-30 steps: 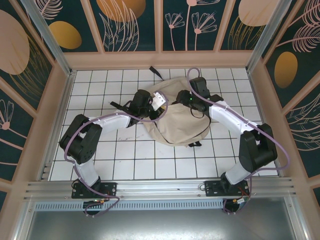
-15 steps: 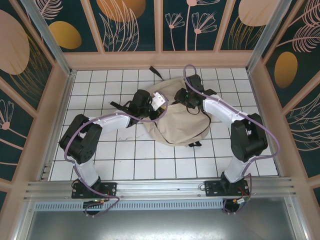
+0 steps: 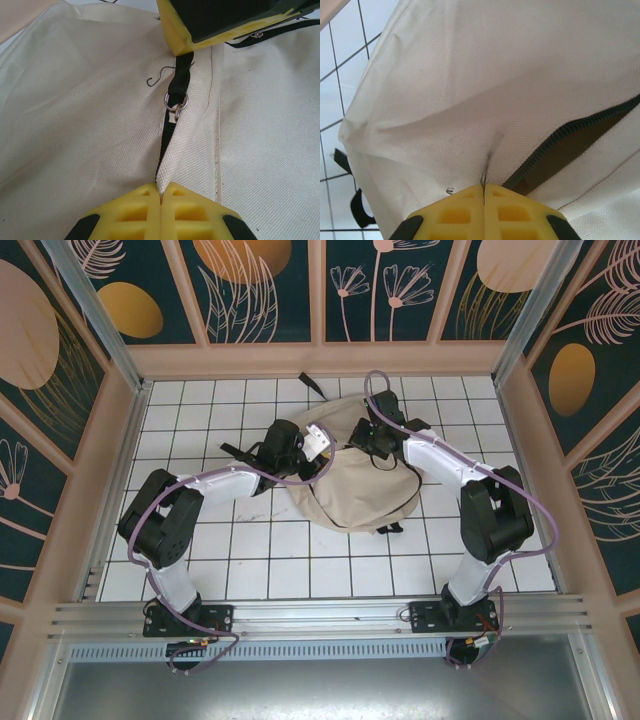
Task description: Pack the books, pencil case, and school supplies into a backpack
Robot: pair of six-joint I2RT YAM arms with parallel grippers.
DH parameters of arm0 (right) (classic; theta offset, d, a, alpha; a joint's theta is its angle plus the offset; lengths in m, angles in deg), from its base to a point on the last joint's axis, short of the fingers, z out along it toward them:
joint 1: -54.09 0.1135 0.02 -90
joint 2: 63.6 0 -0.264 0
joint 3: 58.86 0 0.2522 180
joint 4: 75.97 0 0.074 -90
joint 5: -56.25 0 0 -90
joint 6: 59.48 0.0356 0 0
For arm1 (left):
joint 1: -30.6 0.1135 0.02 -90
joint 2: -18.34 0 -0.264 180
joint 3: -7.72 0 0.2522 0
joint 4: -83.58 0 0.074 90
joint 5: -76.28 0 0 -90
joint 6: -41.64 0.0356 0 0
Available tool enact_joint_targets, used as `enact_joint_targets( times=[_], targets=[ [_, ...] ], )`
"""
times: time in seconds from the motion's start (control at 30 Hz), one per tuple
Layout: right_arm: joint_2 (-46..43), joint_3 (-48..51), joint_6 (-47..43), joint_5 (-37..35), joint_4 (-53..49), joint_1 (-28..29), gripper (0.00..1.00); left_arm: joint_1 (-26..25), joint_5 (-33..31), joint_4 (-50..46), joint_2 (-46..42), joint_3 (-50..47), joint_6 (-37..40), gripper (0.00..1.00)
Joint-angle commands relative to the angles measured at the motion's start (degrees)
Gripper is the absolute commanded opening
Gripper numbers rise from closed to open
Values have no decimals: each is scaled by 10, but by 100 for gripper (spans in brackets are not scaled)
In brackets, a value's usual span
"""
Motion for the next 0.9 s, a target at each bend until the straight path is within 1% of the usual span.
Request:
enact_joint_targets(
  times=[0.0,0.13,0.3,0.47,0.7,0.87],
  targets=[
    [-29,-12,-3,-32,-24,9,0,4,7,23,-26,-4,24,3],
    [-44,-18,-16,-86,-45,10,0,4,-18,-9,-22,8,26,2],
    [-62,-24,-37,-149,-66,12,0,4,-22,-22,-22,5,29,2],
    [-74,-14,-80,-184,-36,13,0,4,-21,-24,-24,3,28,1],
    [-43,-11,-132,-294,-13,-5,0,4,-30,-33,-31,-5,32,0],
    [-25,-16,-150,-330,-1,-29,0,4,-33,-33,-39,-15,33,0]
  ],
)
